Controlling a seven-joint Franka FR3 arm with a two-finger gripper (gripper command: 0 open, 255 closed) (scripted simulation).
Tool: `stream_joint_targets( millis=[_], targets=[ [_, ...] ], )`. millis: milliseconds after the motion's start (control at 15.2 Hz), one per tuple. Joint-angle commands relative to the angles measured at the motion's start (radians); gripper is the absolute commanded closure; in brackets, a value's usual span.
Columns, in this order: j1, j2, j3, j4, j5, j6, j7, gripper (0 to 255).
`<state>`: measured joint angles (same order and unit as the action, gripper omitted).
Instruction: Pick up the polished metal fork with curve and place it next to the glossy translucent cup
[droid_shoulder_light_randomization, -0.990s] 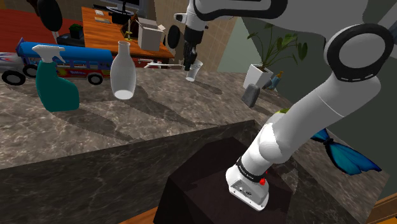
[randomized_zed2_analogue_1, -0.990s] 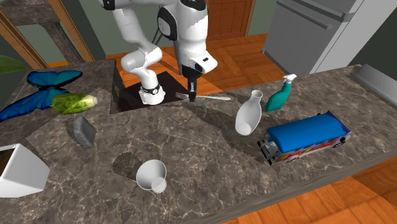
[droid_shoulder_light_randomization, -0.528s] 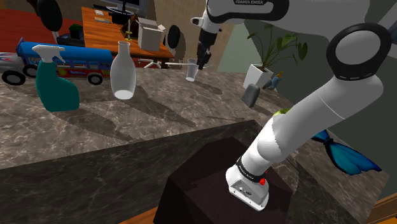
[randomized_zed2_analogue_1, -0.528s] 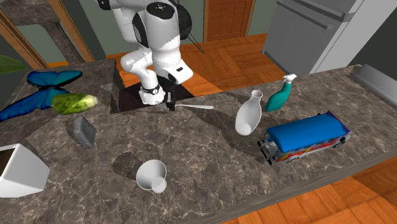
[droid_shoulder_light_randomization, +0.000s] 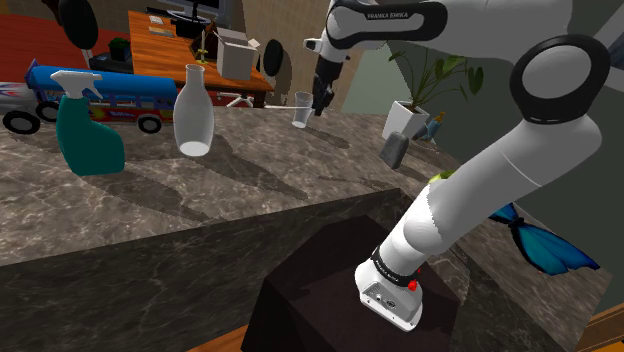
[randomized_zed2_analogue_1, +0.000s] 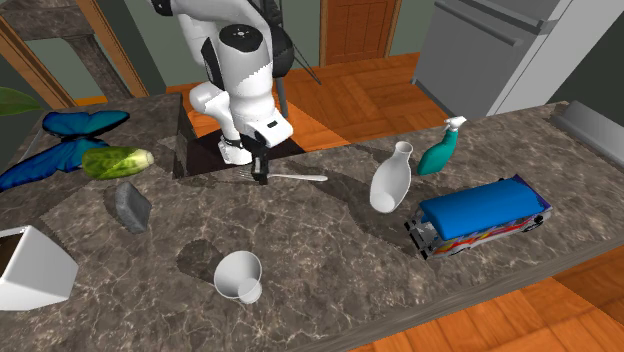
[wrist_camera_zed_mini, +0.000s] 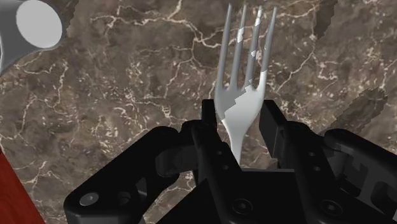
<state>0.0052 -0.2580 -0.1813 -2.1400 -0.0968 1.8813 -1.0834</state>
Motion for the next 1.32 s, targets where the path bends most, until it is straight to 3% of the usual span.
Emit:
stream_joint_targets(
  millis=[0, 1254],
  targets=[
    [-0.001, 0.001, -0.002, -0.026, -0.001, 0.028, -0.001, 255],
    [-0.004, 0.085, -0.015, -0.206, 0.0, 0.291, 0.003, 255]
  ],
)
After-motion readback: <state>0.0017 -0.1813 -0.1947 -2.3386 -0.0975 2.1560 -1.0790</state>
